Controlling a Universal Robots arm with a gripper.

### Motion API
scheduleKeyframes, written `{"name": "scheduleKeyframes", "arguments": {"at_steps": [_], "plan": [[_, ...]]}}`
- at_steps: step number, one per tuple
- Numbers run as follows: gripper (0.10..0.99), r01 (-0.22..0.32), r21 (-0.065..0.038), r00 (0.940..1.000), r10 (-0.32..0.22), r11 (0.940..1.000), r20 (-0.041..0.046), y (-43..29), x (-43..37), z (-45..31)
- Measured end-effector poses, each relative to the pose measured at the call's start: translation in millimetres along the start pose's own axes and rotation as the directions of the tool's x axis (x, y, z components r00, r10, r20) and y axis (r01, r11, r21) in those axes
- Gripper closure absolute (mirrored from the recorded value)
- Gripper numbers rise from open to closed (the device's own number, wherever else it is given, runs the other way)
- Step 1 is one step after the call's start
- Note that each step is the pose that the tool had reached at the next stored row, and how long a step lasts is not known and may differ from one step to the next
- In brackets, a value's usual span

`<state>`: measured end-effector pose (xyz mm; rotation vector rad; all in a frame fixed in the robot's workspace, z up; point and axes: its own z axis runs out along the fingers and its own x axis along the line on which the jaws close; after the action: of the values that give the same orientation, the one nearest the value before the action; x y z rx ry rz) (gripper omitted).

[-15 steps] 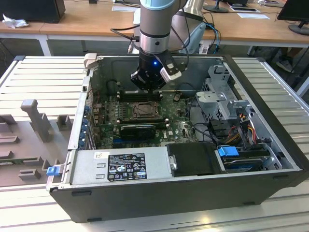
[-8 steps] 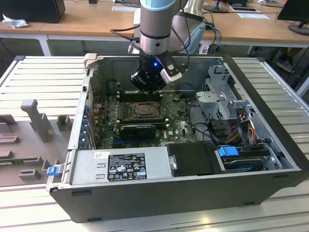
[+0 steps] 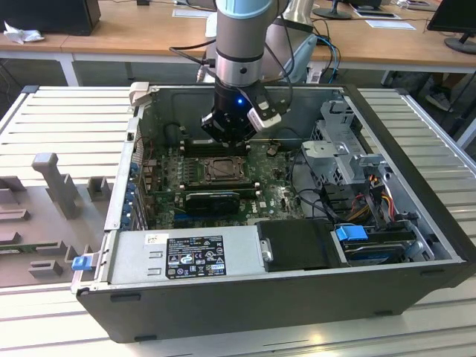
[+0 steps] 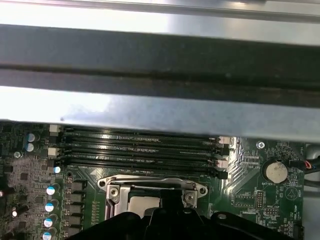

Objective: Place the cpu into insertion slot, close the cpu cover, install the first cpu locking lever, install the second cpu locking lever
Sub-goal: 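Install the second cpu locking lever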

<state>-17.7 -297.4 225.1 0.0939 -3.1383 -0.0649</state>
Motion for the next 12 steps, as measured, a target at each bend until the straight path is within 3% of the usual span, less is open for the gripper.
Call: {"name": "scheduleKeyframes", "arguments": {"at_steps": [12], "plan": [[0.980, 0.000, 0.000, 1.0000, 0.000, 1.0000, 0.0000, -3.1, 0.1, -0.2]]}}
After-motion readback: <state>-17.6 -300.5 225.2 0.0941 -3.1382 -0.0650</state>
